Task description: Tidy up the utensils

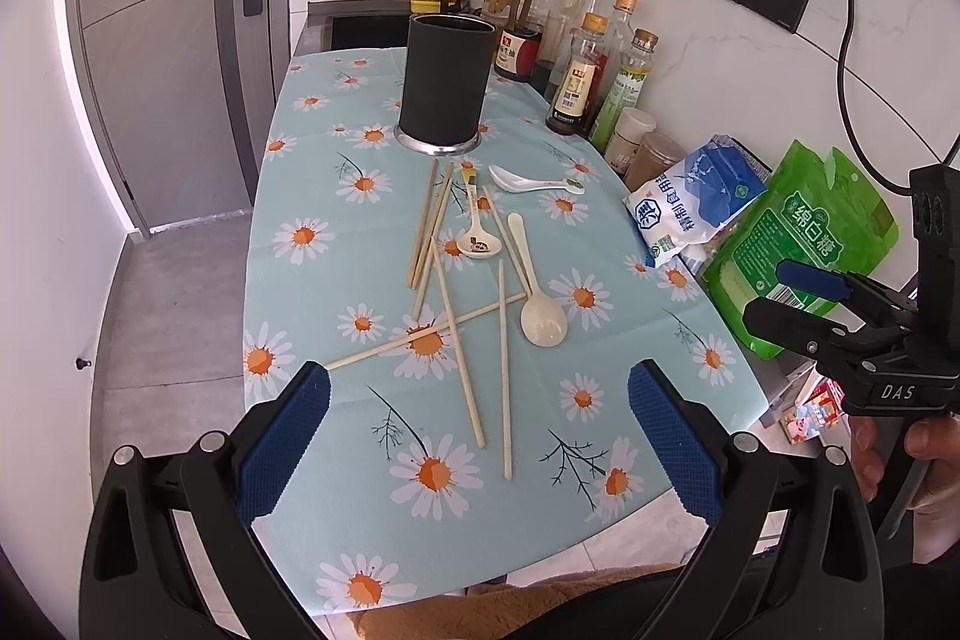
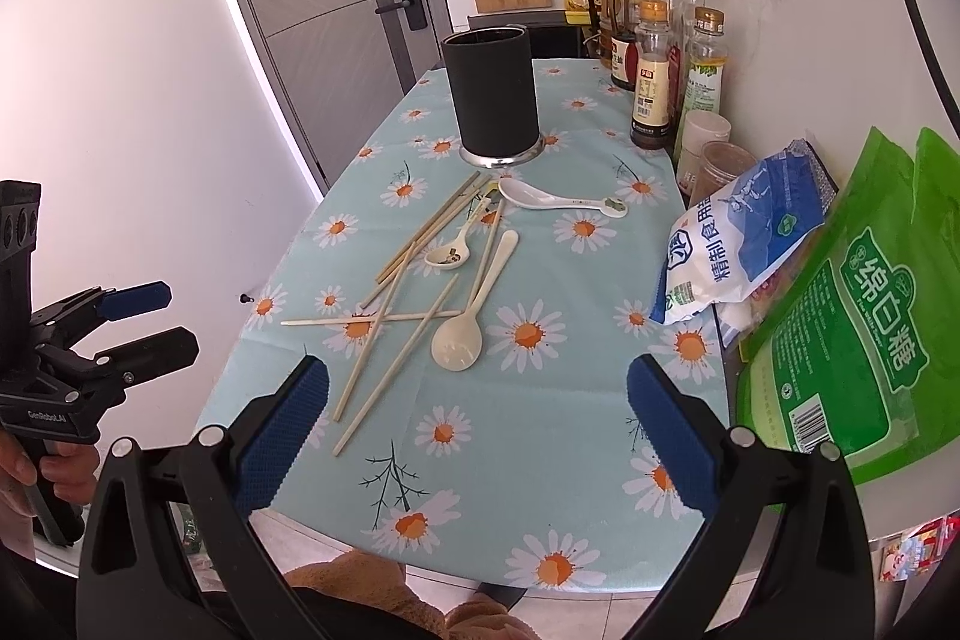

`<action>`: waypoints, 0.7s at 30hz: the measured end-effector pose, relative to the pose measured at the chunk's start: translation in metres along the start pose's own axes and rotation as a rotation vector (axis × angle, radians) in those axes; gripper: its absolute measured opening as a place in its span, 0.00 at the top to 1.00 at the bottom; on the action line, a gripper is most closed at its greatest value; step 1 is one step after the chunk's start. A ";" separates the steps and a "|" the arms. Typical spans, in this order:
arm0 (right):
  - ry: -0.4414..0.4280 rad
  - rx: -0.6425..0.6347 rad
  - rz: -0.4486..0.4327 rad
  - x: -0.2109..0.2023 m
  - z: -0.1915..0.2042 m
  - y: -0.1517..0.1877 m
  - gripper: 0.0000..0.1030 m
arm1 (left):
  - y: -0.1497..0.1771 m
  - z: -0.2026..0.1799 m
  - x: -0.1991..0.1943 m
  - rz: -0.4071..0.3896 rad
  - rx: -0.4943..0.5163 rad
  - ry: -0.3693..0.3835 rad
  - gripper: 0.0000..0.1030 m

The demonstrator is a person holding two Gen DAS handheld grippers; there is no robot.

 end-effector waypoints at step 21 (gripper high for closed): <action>0.009 -0.003 0.007 0.000 0.000 0.000 0.04 | 0.003 0.006 -0.004 0.008 -0.017 0.006 0.06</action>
Point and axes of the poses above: each gripper's, at about its wrist camera, not at the fingertips, and x roughly the way its jaws point, z to its left, y to its underside, the point moved 6 cm from there along x, roughly the way its jaws point, and after that the axes turned 1 degree about -x, right-handed, at the moved point
